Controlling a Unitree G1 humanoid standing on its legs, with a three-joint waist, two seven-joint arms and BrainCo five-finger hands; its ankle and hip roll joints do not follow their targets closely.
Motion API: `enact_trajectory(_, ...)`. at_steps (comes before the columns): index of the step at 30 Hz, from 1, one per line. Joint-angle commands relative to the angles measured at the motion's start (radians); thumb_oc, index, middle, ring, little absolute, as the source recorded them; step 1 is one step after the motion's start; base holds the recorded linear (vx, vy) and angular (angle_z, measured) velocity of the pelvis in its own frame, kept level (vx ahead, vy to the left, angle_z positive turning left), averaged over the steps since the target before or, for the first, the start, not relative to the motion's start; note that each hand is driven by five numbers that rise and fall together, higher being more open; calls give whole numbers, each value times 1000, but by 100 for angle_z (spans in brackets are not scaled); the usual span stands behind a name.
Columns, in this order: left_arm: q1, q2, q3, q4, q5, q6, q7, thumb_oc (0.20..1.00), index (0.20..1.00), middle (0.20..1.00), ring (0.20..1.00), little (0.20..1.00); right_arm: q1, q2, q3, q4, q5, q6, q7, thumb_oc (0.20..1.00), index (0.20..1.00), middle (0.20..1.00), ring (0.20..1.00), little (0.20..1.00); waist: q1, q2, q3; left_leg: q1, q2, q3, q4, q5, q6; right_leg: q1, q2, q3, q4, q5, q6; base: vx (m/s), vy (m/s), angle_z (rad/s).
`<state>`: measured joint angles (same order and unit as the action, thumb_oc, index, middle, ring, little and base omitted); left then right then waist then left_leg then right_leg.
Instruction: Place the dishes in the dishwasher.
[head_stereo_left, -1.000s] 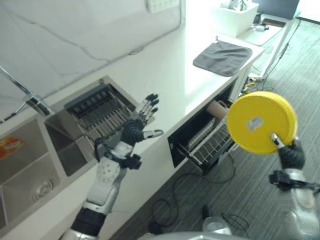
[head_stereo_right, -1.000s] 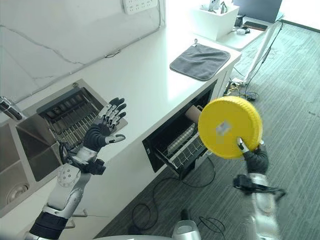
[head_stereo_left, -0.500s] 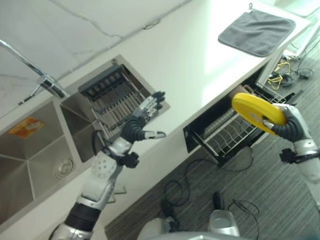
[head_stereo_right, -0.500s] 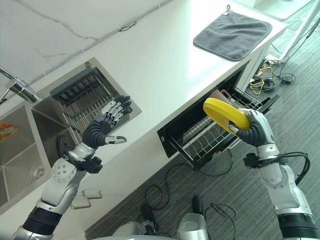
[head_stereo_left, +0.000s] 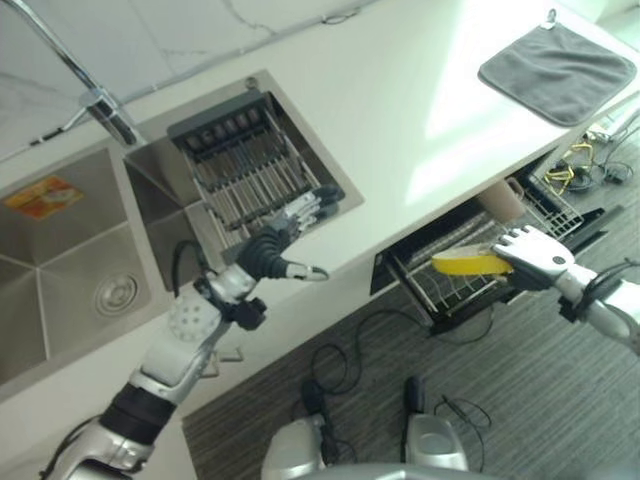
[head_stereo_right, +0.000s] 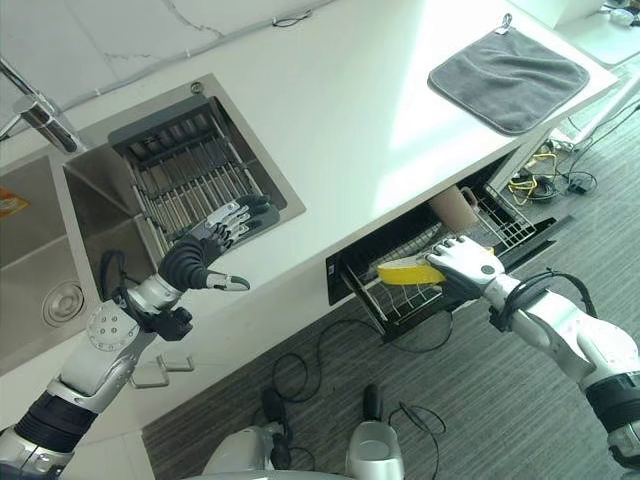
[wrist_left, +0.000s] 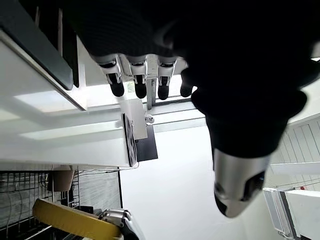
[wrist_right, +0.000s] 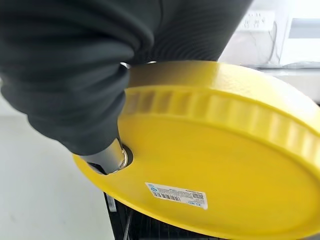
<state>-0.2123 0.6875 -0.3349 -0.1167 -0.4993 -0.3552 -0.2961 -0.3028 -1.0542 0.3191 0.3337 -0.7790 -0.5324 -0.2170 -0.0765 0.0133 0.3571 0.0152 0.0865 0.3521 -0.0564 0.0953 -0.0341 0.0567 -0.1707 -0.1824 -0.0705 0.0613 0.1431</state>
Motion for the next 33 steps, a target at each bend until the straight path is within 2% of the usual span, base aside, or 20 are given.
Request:
enact_trajectory(1, -71, -21, -18, 8, -41, -88, 12, 1000, 1000, 1000, 1000, 1000, -162, -1, 50, 64, 7, -13, -186, 200, 200, 200, 200, 200, 37, 16, -10, -22, 21, -116, 157, -160, -27, -129, -58, -25, 185, -59, 47, -82, -2, 8)
enact_trajectory(5, -156, -10, -42, 45, -72, -99, 25, 1000, 1000, 1000, 1000, 1000, -328, -1, 141, 227, 72, 3, -253, 200, 200, 200, 200, 200, 53, 35, 25, -65, 8, -136, 167, -161, -29, -162, -67, -22, 189, -57, 48, -154, 5, 12)
enact_trajectory(7, -179, -10, -48, 63, -75, -109, 25, 1000, 1000, 1000, 1000, 1000, -416, -2, 180, 307, 110, 9, -269, 200, 200, 200, 200, 200, 61, 56, 49, -86, -2, -143, 170, -158, -30, -183, -74, -19, 194, -55, 47, -156, 89, 10)
enact_trajectory(8, -177, -10, -46, 59, -66, -126, 37, 1000, 1000, 1000, 1000, 1000, -447, -18, 183, 341, 127, 13, -274, 200, 200, 200, 200, 200, 61, 73, 62, -101, -9, -145, 175, -156, -30, -204, -84, -17, 204, -54, 48, -126, 115, -1)
enact_trajectory(11, -178, -5, -36, 52, -73, -132, 42, 1000, 1000, 1000, 1000, 1000, -466, -39, 182, 349, 119, 34, -275, 200, 200, 200, 200, 200, 59, 86, 73, -115, -16, -146, 180, -155, -29, -222, -92, -14, 213, -53, 49, -60, 73, -5)
enact_trajectory(15, -193, 5, -37, 56, -81, -140, 47, 1000, 1000, 1000, 1000, 1000, -514, -57, 193, 369, 127, 36, -258, 200, 200, 200, 200, 200, 59, 96, 88, -131, -22, -144, 182, -151, -28, -249, -100, -13, 226, -51, 50, -69, 31, 1)
enact_trajectory(19, -241, 16, -43, 66, -88, -149, 48, 1000, 1000, 1000, 1000, 1000, -627, -50, 242, 393, 148, 68, -251, 200, 200, 200, 200, 200, 64, 107, 116, -166, -27, -145, 187, -142, -27, -291, -104, -11, 246, -48, 48, -108, -4, -3)
enact_trajectory(20, -260, 21, -51, 69, -101, -156, 44, 1000, 1000, 1000, 1000, 1000, -677, -29, 267, 423, 137, 83, -262, 200, 200, 200, 200, 200, 69, 110, 123, -172, -28, -147, 189, -142, -28, -298, -103, -11, 250, -51, 45, -77, 1, 1)
enact_trajectory(25, -267, 0, -39, 39, -153, -224, 29, 1000, 1000, 1000, 1000, 1000, -683, -11, 249, 408, 81, 156, -370, 200, 200, 200, 200, 200, 68, 120, 131, -180, -29, -144, 186, -138, -27, -313, -107, -14, 259, -50, 46, -20, 5, 0)
enact_trajectory(29, -298, -34, -33, 18, -189, -269, 16, 1000, 1000, 1000, 1000, 1000, -738, 31, 263, 505, 71, 206, -442, 200, 200, 200, 200, 200, 81, 127, 138, -188, -30, -142, 178, -133, -28, -325, -111, -22, 262, -48, 46, -56, -4, 1)
enact_trajectory(31, -310, -44, -31, 8, -201, -254, -5, 1000, 1000, 1000, 1000, 1000, -754, 37, 266, 529, 89, 217, -445, 200, 200, 200, 200, 200, 84, 129, 140, -191, -27, -137, 174, -130, -30, -328, -114, -28, 260, -46, 47, -58, -14, 2)
enact_trajectory(33, -320, -50, -34, 3, -268, -221, -83, 1000, 1000, 1000, 1000, 1000, -753, 38, 262, 533, 96, 229, -451, 200, 200, 200, 200, 200, 81, 130, 143, -192, -26, -131, 169, -129, -31, -332, -115, -30, 259, -44, 48, -55, -5, 4)
